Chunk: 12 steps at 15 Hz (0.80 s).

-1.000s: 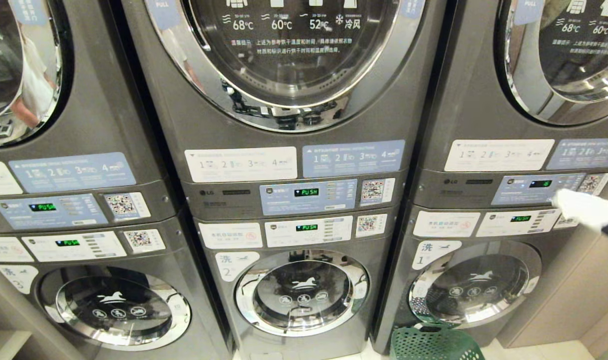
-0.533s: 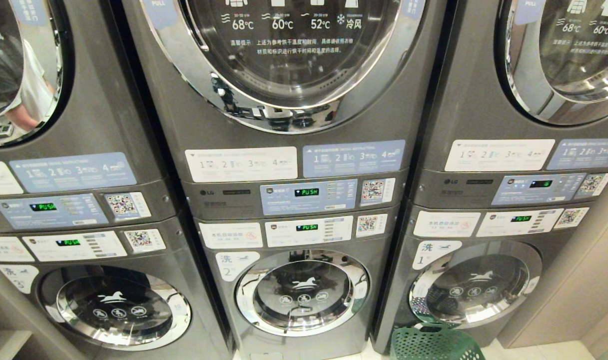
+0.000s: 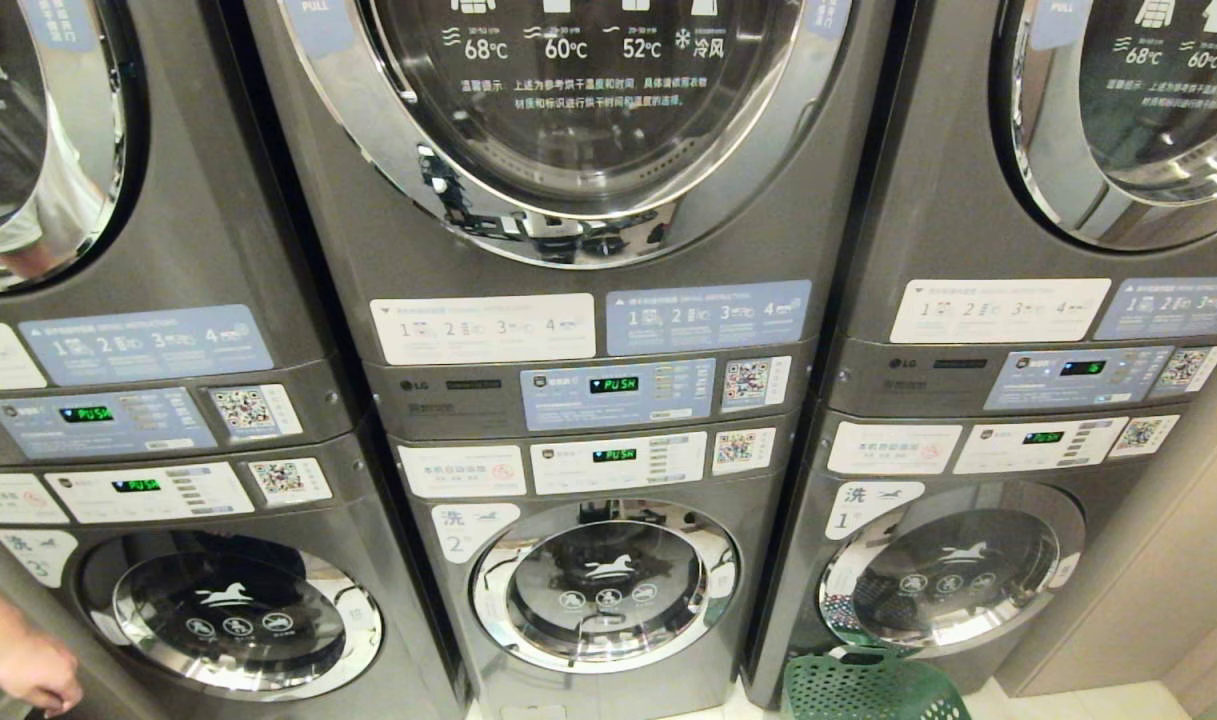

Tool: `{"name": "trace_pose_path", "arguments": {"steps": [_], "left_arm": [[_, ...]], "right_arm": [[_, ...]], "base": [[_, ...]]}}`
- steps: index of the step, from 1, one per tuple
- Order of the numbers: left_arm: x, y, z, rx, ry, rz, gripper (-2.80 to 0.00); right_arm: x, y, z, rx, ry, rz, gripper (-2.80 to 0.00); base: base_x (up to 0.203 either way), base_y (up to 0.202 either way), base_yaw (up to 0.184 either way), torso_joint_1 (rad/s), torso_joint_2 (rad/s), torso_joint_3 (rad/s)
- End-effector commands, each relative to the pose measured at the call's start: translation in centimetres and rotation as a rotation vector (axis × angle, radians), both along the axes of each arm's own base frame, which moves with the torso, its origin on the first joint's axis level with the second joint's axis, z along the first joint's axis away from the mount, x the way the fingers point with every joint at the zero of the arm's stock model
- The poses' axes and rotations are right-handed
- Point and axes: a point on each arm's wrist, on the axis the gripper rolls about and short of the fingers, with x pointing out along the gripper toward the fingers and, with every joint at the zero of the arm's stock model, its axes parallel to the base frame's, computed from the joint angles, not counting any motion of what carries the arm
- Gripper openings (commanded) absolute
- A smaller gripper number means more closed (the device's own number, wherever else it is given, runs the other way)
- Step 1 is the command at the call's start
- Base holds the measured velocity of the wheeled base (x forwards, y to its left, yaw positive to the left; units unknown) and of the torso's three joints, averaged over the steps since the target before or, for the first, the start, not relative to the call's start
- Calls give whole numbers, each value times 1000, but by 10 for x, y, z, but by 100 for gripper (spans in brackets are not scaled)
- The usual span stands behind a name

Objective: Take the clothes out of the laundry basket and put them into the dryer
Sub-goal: Close the dryer

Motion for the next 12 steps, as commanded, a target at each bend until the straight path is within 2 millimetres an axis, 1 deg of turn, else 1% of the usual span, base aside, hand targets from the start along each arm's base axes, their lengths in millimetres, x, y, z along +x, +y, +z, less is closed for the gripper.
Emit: {"name": "trace_pose_path", "arguments": {"steps": [1, 12], "left_arm": [[0, 0, 0, -1, 0, 0, -280], [0, 0, -1, 2, 1, 0, -280]], "right_arm": [[-1, 0, -1, 1, -6, 2, -280], [-1, 0, -1, -1, -6, -1, -280]], "base": [[0, 0, 0, 0, 0, 0], [0, 0, 0, 0, 0, 0]]}}
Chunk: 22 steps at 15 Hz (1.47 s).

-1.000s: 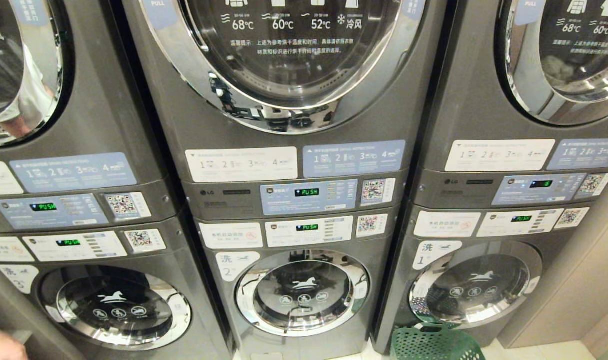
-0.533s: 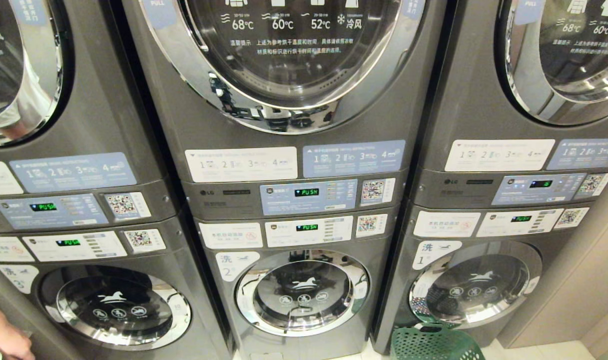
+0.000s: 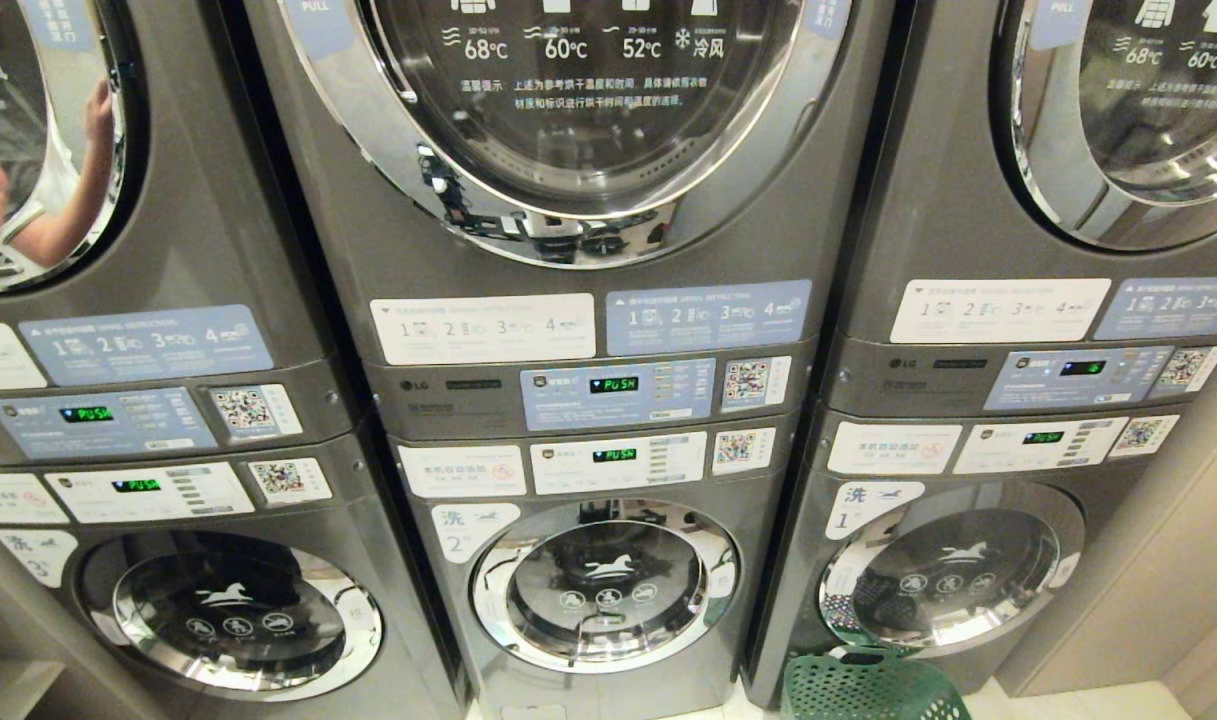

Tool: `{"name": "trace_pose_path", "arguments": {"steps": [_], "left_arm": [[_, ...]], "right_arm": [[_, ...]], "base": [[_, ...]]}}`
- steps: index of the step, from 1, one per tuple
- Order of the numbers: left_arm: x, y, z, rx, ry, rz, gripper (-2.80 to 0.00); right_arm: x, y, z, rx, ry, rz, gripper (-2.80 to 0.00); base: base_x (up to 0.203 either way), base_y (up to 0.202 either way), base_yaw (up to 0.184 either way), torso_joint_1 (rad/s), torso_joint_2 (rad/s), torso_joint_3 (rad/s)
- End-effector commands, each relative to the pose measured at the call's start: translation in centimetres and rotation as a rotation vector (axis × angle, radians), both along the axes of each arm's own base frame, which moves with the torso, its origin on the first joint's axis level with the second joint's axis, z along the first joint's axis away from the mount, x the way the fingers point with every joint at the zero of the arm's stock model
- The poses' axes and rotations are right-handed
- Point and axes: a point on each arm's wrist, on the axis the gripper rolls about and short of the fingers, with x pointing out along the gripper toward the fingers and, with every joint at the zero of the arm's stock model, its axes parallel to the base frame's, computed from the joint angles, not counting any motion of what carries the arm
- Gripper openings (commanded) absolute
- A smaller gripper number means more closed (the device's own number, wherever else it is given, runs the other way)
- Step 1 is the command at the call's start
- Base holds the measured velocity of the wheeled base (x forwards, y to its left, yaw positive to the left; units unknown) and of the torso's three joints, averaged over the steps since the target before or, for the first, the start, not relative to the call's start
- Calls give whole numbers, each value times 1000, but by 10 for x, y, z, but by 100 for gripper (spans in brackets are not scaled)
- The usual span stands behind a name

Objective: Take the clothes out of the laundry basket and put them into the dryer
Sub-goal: Close the dryer

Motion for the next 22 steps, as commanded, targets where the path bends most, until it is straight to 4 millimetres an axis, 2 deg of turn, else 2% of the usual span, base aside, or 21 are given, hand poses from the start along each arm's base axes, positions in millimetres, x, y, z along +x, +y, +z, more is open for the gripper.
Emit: {"name": "trace_pose_path", "arguments": {"steps": [1, 3, 11, 17, 19, 20, 21, 22], "left_arm": [[0, 0, -1, 1, 2, 0, -280], [0, 0, -1, 1, 2, 0, -280], [0, 0, -1, -2, 2, 2, -280], [0, 0, 0, 0, 0, 0, -280], [-1, 0, 3, 56, -19, -19, -280], [-4, -1, 16, 71, -68, -61, -280], [-11, -3, 37, 82, -134, -134, -280], [-19, -5, 69, 100, -207, -230, -280]], "right_arm": [[0, 0, 0, 4, 2, 0, -280], [0, 0, 0, 12, 2, -1, -280], [0, 0, 0, 27, 1, -2, -280], [0, 0, 0, 33, 1, -4, -280], [0, 0, 0, 33, 3, -4, -280], [0, 0, 0, 33, 2, -4, -280], [0, 0, 0, 31, 1, -2, -280], [0, 0, 0, 24, 1, -4, -280]], "base": [[0, 0, 0, 0, 0, 0], [60, 0, -1, -6, -5, 2], [189, 0, -1, 8, 3, 0], [12, 0, 1, 2, 2, 0], [0, 0, 0, 0, 0, 0], [0, 0, 0, 0, 0, 0], [0, 0, 0, 0, 0, 0], [0, 0, 0, 0, 0, 0]]}}
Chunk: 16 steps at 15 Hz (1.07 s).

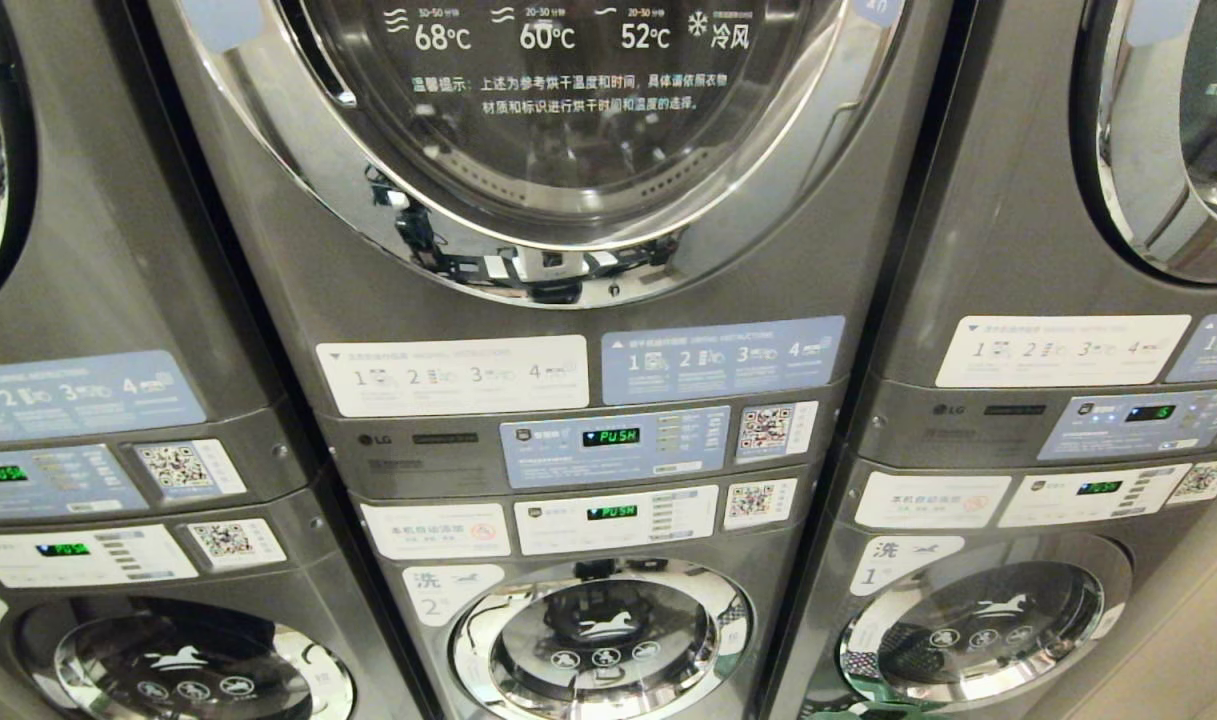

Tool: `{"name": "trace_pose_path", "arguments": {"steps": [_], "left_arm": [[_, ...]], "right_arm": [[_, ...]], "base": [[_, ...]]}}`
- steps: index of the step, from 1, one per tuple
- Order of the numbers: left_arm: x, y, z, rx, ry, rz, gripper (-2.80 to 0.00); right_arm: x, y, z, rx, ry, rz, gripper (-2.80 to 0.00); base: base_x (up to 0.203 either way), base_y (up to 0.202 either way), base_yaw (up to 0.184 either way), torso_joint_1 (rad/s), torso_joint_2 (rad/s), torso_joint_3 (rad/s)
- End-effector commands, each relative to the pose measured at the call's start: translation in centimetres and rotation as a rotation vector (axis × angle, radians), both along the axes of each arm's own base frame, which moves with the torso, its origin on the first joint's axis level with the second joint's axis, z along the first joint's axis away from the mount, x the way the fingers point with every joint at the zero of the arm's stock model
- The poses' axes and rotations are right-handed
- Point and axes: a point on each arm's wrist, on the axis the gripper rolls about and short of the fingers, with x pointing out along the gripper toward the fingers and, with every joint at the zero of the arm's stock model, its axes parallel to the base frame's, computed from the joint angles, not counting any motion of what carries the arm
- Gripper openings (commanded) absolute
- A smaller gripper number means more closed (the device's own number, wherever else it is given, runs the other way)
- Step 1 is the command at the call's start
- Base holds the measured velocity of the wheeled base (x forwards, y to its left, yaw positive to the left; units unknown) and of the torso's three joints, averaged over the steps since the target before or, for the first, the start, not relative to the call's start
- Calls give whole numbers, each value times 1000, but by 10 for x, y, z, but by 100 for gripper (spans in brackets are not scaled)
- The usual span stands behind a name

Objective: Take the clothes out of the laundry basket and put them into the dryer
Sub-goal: Close the dryer

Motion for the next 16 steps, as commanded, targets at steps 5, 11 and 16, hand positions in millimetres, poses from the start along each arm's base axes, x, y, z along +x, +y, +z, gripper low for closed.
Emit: {"name": "trace_pose_path", "arguments": {"steps": [5, 11, 16], "left_arm": [[81, -7, 153, 49, 87, -328, -280], [253, -36, 231, 66, 85, -402, -280], [310, -54, 245, 58, 44, -267, -280]], "right_arm": [[0, 0, 0, 0, 0, 1, -280], [0, 0, 0, 12, 2, -1, -280], [0, 0, 0, 13, 2, 1, -280]], "base": [[0, 0, 0, 0, 0, 0], [0, 0, 0, 0, 0, 0], [0, 0, 0, 0, 0, 0]]}}
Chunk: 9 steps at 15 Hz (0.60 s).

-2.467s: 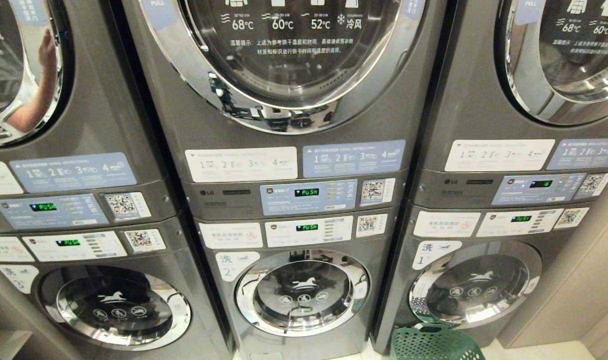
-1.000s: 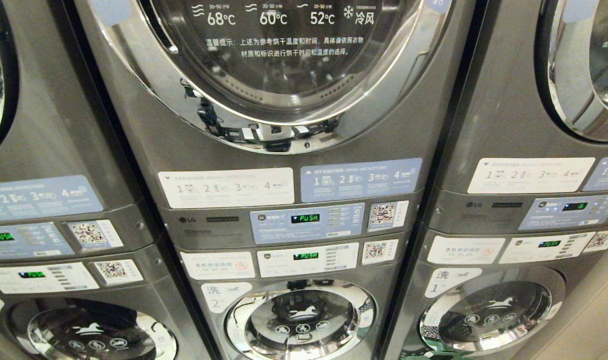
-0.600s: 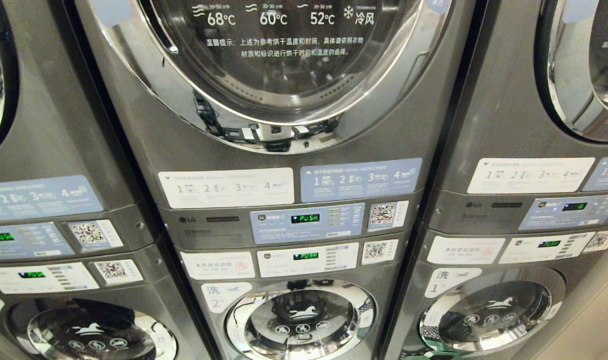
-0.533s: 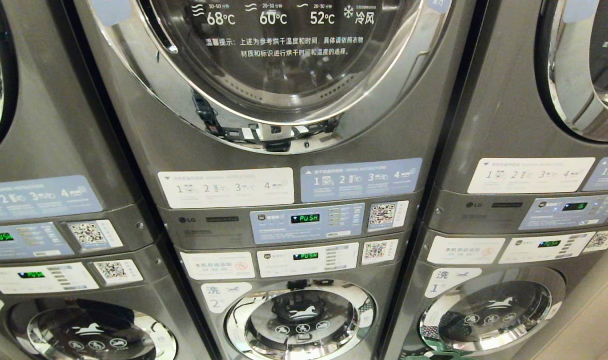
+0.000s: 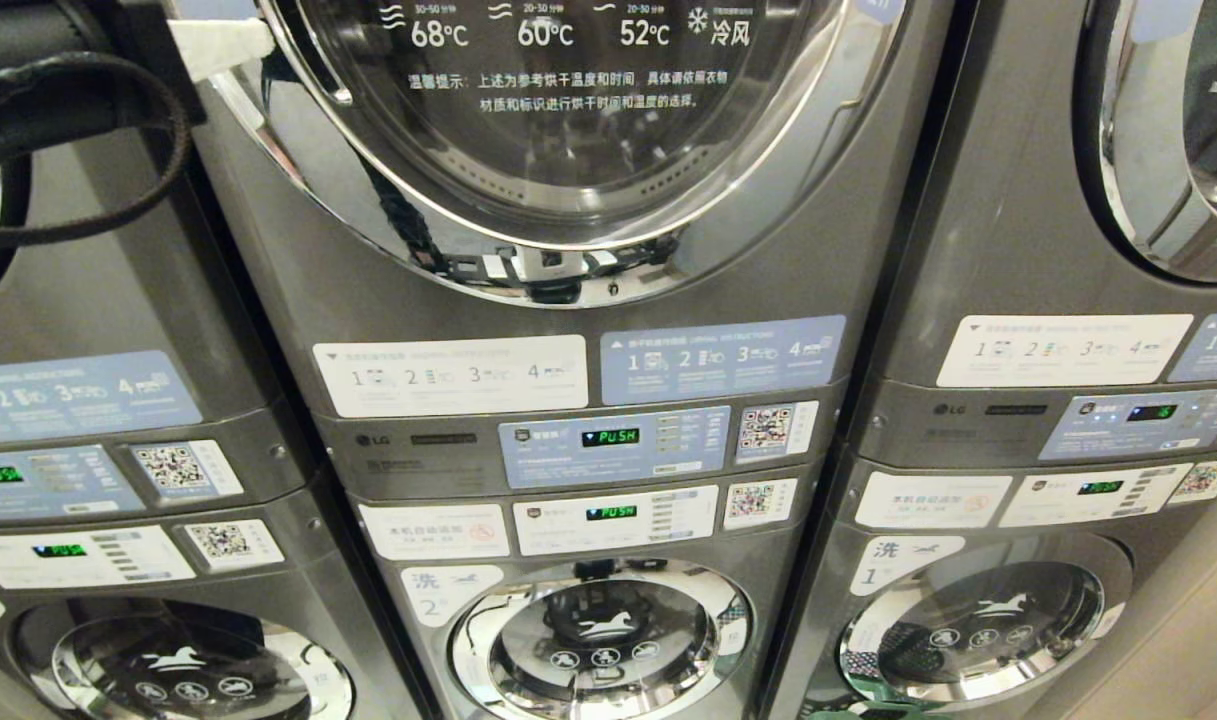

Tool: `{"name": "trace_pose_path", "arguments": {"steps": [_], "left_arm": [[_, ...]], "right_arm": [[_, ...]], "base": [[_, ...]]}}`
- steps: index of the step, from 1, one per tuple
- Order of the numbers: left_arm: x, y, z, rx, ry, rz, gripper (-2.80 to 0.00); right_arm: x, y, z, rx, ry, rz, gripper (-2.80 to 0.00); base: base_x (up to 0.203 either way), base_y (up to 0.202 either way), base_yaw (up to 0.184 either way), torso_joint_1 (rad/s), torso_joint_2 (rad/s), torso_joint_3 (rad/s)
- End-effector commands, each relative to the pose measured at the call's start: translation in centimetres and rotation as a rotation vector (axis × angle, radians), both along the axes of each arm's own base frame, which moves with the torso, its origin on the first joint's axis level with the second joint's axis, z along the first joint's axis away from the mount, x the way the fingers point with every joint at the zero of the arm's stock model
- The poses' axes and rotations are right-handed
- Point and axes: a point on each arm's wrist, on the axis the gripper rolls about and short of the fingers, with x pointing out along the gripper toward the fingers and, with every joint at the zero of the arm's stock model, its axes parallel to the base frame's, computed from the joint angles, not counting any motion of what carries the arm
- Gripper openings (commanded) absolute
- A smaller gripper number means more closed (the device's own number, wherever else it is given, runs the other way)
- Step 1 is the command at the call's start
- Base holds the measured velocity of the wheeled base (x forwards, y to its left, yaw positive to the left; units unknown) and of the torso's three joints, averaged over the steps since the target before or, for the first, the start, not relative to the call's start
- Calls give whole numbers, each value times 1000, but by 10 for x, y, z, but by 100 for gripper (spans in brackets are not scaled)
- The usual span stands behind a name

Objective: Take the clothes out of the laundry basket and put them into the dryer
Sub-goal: Close the dryer

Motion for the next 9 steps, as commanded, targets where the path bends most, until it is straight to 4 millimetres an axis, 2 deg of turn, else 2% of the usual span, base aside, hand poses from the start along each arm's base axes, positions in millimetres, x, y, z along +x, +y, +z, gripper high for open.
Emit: {"name": "trace_pose_path", "arguments": {"steps": [1, 3, 7, 9], "left_arm": [[31, -6, -6, 9, 22, 20, -280], [41, -5, -1, 30, -13, 108, -280], [27, -1, 4, 26, -24, 109, -280], [29, 3, 3, 25, -23, 121, -280]], "right_arm": [[0, 0, 0, -2, 1, 2, -280], [0, 0, 0, 0, 1, 2, -280], [0, 0, 0, 3, 0, 0, -280], [0, 0, 0, 3, 1, 0, -280]], "base": [[0, 0, 0, 0, 0, 0], [0, 0, 0, 0, 0, 0], [0, 0, 0, 0, 0, 0], [0, 0, 0, 0, 0, 0]]}}
